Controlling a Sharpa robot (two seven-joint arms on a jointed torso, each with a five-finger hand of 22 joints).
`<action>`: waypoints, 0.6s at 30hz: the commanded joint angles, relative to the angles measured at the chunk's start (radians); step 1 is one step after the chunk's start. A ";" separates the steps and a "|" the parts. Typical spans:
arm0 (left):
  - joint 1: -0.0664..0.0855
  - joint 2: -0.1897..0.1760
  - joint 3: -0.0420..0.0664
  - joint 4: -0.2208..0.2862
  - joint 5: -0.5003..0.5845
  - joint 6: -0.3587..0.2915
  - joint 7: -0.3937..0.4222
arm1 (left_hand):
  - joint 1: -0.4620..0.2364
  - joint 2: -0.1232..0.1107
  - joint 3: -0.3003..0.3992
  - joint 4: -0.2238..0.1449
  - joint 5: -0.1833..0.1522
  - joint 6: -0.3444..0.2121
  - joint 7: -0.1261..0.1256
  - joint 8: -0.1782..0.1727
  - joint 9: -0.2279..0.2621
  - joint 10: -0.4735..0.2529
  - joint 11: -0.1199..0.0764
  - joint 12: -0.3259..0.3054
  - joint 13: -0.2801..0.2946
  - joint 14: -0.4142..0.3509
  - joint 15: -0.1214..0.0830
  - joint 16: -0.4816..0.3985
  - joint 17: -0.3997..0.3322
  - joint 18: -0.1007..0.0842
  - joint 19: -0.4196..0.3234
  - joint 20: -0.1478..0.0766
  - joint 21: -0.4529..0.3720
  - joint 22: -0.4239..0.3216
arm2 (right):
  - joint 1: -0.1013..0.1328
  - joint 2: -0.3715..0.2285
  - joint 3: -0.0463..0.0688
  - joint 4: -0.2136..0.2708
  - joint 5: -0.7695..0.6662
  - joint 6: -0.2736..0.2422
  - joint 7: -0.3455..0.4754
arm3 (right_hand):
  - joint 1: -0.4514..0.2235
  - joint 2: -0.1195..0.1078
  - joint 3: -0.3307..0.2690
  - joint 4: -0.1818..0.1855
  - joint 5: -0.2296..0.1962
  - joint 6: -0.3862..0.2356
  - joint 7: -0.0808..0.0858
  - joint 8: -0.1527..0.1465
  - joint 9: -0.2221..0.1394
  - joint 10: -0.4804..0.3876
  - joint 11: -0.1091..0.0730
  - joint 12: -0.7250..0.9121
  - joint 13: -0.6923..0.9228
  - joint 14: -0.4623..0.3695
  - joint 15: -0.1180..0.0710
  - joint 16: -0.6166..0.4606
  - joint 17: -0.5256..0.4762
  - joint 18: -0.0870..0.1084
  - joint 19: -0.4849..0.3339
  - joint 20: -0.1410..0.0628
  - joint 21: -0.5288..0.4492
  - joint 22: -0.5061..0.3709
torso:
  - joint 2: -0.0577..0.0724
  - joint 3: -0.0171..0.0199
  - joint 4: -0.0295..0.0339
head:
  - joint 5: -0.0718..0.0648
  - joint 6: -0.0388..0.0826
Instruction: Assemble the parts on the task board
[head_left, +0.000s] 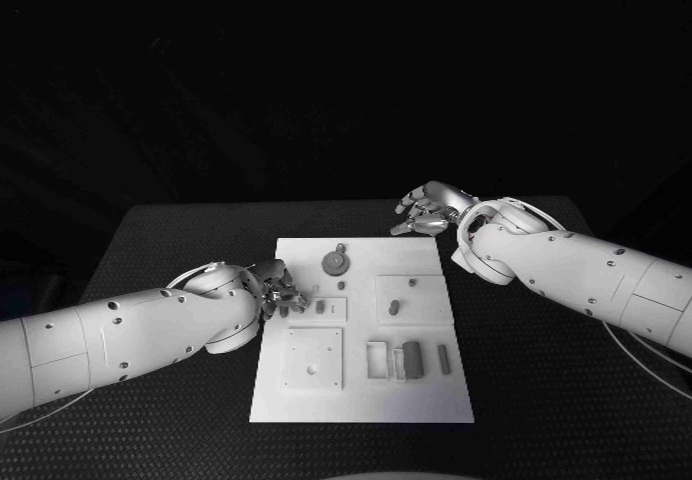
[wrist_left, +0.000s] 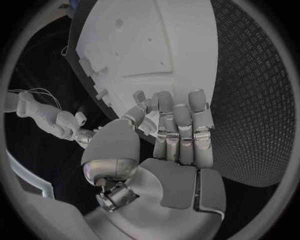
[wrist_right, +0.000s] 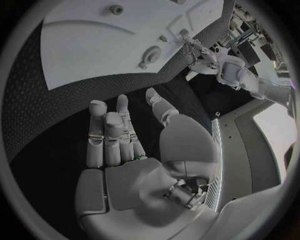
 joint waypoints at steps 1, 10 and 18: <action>-0.002 0.002 -0.001 0.001 -0.017 0.012 -0.010 | 0.032 0.024 0.053 -0.045 0.003 0.008 0.000 0.002 0.001 0.005 0.000 0.005 0.002 0.015 -0.024 0.006 0.001 0.008 0.017 -0.013 0.005 0.023 | 0.000 0.001 0.000 0.001 0.000 0.011 0.006 | -0.012 -0.001 0.003 0.006 0.002 -0.002 0.006 0.000 -0.001 0.002 0.006 -0.004 0.001 -0.008 0.000 -0.005 0.001 0.044 -0.002 -0.007 -0.005 0.014 | 0.000 -0.0004 0.0000 | 0.000 -0.001; -0.002 0.000 -0.001 0.001 -0.023 0.042 -0.019 | 0.032 0.024 0.054 -0.045 0.004 0.009 0.000 0.002 0.001 0.006 0.000 0.006 0.002 0.016 -0.025 0.007 0.002 0.008 0.018 -0.014 0.006 0.023 | -0.001 0.000 0.000 0.001 0.000 0.011 0.006 | -0.012 -0.001 0.003 0.006 0.002 -0.002 0.006 0.000 -0.001 0.003 0.006 -0.004 0.001 -0.008 0.000 -0.005 0.002 0.044 -0.002 -0.008 -0.005 0.014 | 0.000 -0.0006 0.0004 | 0.000 -0.003; -0.002 0.001 -0.001 0.002 -0.023 0.049 -0.021 | 0.032 0.024 0.054 -0.045 0.004 0.009 0.000 0.002 0.001 0.006 0.000 0.007 0.002 0.016 -0.025 0.007 0.002 0.007 0.018 -0.014 0.007 0.023 | -0.001 0.000 0.000 0.001 0.000 0.011 0.006 | -0.012 -0.001 0.003 0.006 0.002 -0.002 0.006 0.000 -0.001 0.003 0.006 -0.005 0.002 -0.008 0.000 -0.005 0.002 0.044 -0.002 -0.008 -0.005 0.014 | 0.000 -0.0005 0.0003 | 0.001 -0.004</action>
